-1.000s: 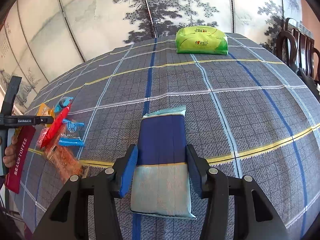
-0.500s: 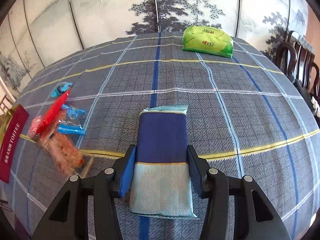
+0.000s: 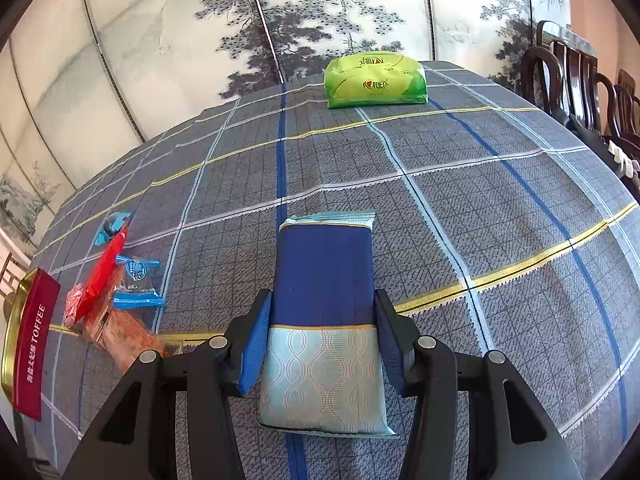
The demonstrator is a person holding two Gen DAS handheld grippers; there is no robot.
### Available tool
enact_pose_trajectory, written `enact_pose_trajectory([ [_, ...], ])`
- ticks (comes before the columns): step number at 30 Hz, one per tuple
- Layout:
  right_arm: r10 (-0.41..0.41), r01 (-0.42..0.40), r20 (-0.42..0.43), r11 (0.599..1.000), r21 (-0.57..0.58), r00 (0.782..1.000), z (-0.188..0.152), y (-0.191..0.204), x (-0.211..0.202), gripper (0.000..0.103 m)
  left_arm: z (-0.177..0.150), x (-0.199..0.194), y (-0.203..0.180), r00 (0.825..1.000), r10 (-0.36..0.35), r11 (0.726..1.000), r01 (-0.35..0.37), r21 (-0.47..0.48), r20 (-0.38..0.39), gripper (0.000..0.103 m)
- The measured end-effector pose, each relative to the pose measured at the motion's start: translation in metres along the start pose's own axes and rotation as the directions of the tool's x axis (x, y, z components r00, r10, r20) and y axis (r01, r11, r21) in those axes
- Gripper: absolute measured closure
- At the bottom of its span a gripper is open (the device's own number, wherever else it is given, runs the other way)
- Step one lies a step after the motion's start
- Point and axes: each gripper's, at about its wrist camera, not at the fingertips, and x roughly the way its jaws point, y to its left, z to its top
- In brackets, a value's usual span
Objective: Organize snacks
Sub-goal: 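Grasp the orange snack packet with the left gripper while the right gripper holds the pastry, then lower the orange packet into the tin and open the left gripper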
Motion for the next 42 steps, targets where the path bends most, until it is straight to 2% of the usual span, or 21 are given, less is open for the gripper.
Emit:
enact_pose_trajectory([
  [5,-0.020,0.020,-0.003,0.999,-0.028,1.000,-0.001,0.005,0.000,0.053,-0.005,0.012,0.002,1.000,0.013,1.000,-0.013,0.020,-0.009,0.076],
  [10,-0.022,0.022,-0.003,0.999,-0.028,1.000,-0.001,0.006,0.001,0.053,-0.007,0.024,0.000,0.997,0.074,0.994,-0.074,0.082,0.001,0.076],
  [17,-0.028,0.028,-0.004,0.999,-0.032,1.000,-0.001,0.007,0.001,0.053,-0.006,0.037,0.011,0.995,0.096,0.991,-0.095,0.093,-0.009,0.076],
  [25,-0.034,0.034,-0.005,0.999,-0.035,0.999,-0.001,0.008,0.000,0.052,-0.002,0.052,0.017,0.990,0.142,0.979,-0.138,0.149,-0.016,0.076],
  [42,-0.053,0.053,-0.008,0.997,-0.049,0.999,-0.003,0.012,0.002,0.052,0.005,0.073,0.019,0.982,0.186,0.967,-0.179,0.182,-0.025,0.076],
])
